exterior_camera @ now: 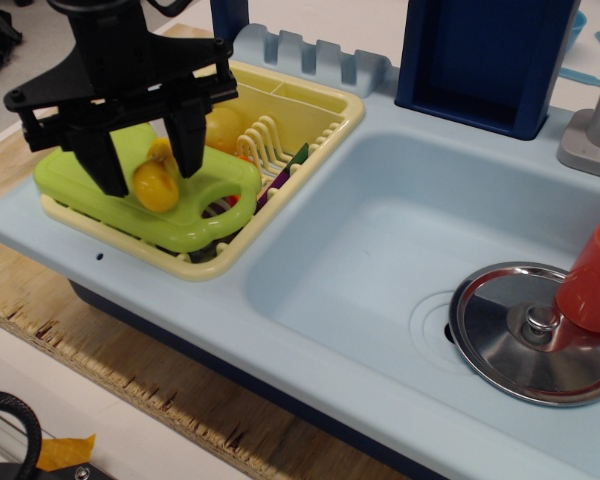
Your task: Put knife on cutting board
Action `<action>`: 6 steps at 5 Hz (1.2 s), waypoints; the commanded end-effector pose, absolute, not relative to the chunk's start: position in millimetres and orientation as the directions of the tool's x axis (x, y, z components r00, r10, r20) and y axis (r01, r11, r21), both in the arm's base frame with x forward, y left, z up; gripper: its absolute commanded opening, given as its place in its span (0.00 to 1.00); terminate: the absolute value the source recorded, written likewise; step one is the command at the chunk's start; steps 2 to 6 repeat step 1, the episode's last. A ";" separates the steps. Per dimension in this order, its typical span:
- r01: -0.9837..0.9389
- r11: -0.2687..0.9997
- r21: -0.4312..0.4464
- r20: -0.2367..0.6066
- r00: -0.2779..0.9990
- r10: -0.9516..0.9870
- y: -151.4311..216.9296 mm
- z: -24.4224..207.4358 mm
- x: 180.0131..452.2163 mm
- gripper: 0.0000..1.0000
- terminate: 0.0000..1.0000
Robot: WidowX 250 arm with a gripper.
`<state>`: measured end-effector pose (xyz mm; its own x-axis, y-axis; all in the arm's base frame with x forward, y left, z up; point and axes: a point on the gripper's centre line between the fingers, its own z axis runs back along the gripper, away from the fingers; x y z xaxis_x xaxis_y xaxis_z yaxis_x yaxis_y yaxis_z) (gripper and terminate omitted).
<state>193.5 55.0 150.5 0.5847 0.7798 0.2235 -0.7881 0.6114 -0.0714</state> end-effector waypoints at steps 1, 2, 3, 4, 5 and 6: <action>-0.792 0.606 -0.079 0.238 0.575 0.783 58.6 154.5 194.8 1.00 1.00; -0.792 0.606 -0.079 0.238 0.575 0.783 58.6 154.5 194.8 1.00 1.00; -0.792 0.606 -0.079 0.238 0.575 0.783 58.6 154.5 194.8 1.00 1.00; -0.792 0.606 -0.079 0.238 0.575 0.783 58.6 154.5 194.8 1.00 1.00; -0.792 0.606 -0.079 0.238 0.575 0.783 58.6 154.5 194.8 1.00 1.00; -0.792 0.606 -0.079 0.238 0.575 0.783 58.6 154.5 194.8 1.00 1.00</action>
